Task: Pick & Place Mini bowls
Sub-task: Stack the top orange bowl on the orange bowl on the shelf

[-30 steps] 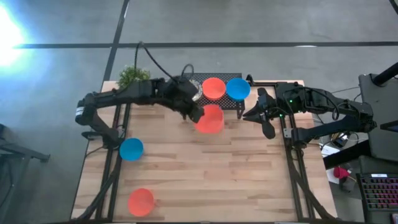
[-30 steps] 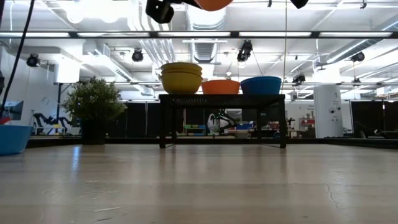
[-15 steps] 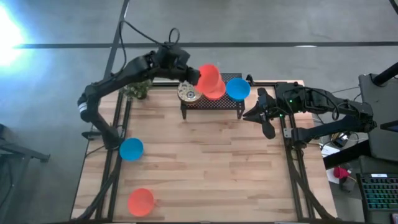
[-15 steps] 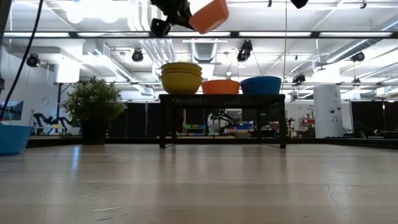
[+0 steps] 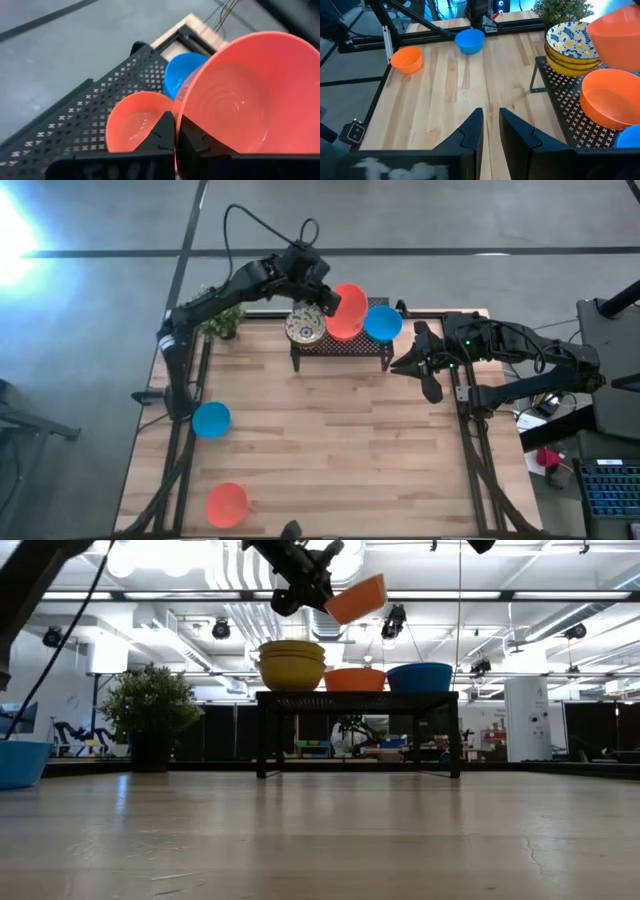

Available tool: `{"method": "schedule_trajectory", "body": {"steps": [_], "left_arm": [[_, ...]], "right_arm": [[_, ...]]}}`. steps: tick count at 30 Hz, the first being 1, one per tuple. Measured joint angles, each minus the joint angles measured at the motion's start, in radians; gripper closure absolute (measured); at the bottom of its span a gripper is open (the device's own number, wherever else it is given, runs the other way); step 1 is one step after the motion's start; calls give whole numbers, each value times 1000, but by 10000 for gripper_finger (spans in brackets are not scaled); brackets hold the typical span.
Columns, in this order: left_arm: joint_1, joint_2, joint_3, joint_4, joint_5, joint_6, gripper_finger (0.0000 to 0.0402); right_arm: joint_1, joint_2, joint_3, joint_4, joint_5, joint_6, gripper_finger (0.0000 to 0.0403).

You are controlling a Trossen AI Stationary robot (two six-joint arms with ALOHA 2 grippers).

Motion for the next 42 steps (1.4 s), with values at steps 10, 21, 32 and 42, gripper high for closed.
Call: {"method": "schedule_trajectory", "body": {"steps": [10,21,32,42], "left_arm": [[1,123,154,-100,-98,193,402],[-1,164,150,-81,-202,324,402],[-4,163,137,-70,-246,419,401],[-4,161,78,-35,-243,443,401]], "right_arm": [[0,0,0,0,1,0,346],[0,0,-1,0,1,1,346],[0,0,-2,0,1,3,346],[0,0,-2,0,0,1,346]]}}
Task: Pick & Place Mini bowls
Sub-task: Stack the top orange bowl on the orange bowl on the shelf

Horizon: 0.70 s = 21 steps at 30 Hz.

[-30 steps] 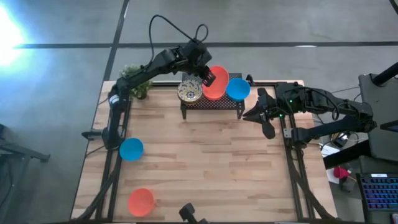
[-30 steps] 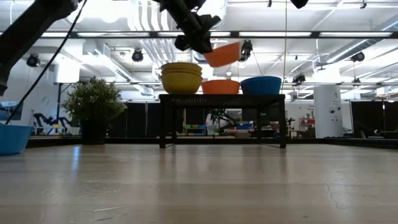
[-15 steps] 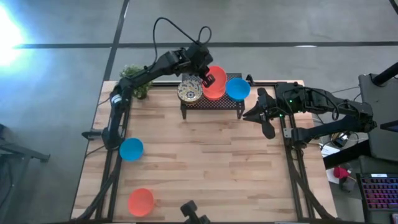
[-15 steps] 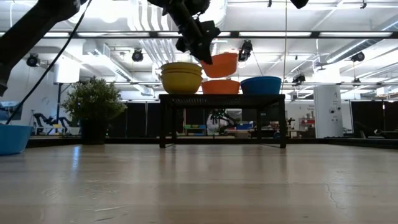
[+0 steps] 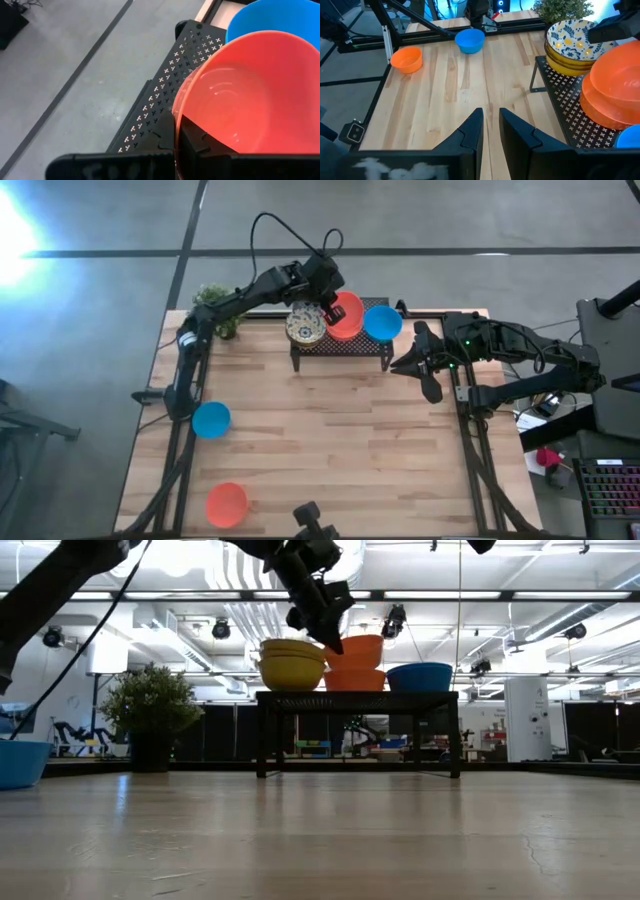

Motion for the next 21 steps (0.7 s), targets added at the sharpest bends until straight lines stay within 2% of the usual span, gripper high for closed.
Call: {"method": "schedule_trajectory", "body": {"steps": [21], "left_arm": [[-2,-1,-3,32,37,-2,402]], "right_arm": [[0,0,0,0,0,0,346]]}}
